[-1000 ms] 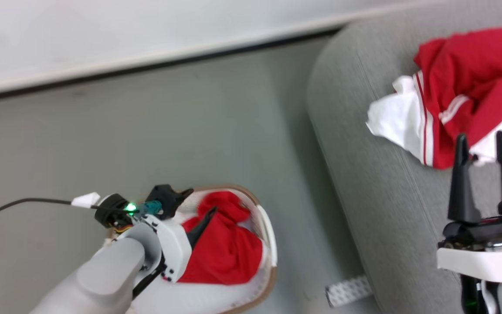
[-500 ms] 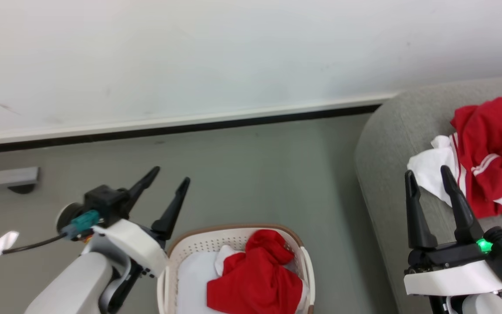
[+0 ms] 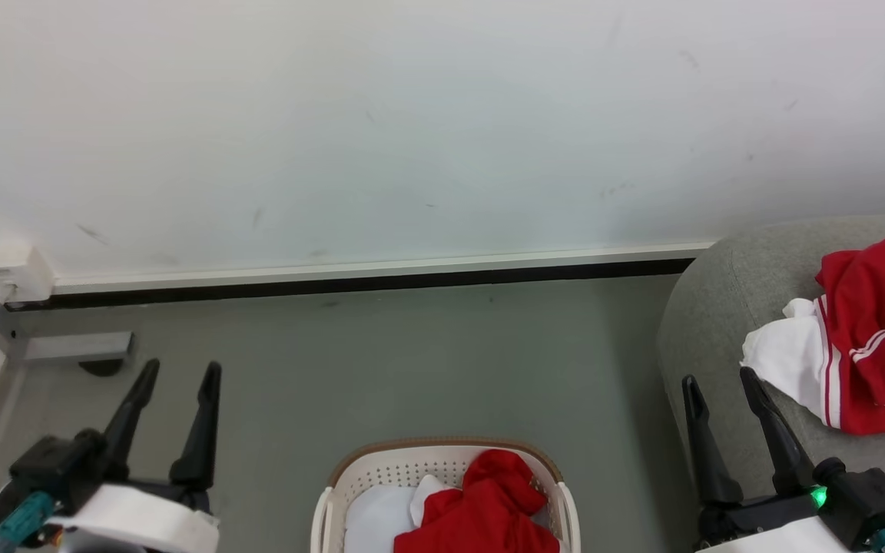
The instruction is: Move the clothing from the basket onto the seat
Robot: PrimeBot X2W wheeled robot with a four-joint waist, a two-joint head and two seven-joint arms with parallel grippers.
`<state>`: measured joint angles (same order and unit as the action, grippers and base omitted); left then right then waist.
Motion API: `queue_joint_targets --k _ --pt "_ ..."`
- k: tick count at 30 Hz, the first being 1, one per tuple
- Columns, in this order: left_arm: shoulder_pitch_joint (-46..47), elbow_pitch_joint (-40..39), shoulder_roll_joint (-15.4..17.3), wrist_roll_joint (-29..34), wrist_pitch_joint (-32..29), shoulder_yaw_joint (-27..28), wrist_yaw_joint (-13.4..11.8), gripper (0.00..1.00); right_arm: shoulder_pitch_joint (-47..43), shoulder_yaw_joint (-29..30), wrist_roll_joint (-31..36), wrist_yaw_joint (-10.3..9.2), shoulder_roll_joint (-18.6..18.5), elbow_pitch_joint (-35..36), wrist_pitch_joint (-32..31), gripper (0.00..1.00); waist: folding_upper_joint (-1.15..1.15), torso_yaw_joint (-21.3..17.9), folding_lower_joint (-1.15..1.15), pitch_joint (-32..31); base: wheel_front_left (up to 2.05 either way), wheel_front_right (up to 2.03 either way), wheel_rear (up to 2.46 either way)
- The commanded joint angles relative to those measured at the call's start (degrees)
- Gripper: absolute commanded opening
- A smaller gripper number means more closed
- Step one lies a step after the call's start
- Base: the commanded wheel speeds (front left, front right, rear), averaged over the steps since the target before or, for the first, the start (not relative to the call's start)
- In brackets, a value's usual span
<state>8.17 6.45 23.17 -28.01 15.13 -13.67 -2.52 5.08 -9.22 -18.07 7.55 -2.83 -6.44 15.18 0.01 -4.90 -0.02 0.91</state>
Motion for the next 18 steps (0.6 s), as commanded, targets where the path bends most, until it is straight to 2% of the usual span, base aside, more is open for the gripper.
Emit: queue_joint_targets --k 1,6,13,18 --pt "-1.2 -0.3 -0.2 1.0 0.0 0.6 0.1 1.0 -0.7 0.0 -0.5 -0.13 -0.1 0.2 -0.1 1.0 -0.01 0.2 0.02 -0.1 0.0 0.0 0.0" --pt "-6.6 -1.2 -3.6 3.4 0.0 6.3 1.7 1.0 -2.5 1.4 0.7 -0.13 -0.1 0.3 -0.1 1.0 -0.01 0.6 0.02 -0.4 0.0 0.0 0.0" --pt "-7.8 -0.4 -6.9 6.2 0.0 9.5 4.7 1.0 -2.8 1.5 1.3 -0.13 -0.1 0.8 -0.1 1.0 -0.01 0.7 0.02 -0.1 0.0 0.0 0.0" --pt "-7.4 0.2 -8.7 7.9 0.0 11.1 6.0 1.0 -1.8 1.4 1.7 -0.13 -0.1 0.8 -0.1 1.0 -0.01 0.4 0.02 0.3 0.0 0.0 0.0"
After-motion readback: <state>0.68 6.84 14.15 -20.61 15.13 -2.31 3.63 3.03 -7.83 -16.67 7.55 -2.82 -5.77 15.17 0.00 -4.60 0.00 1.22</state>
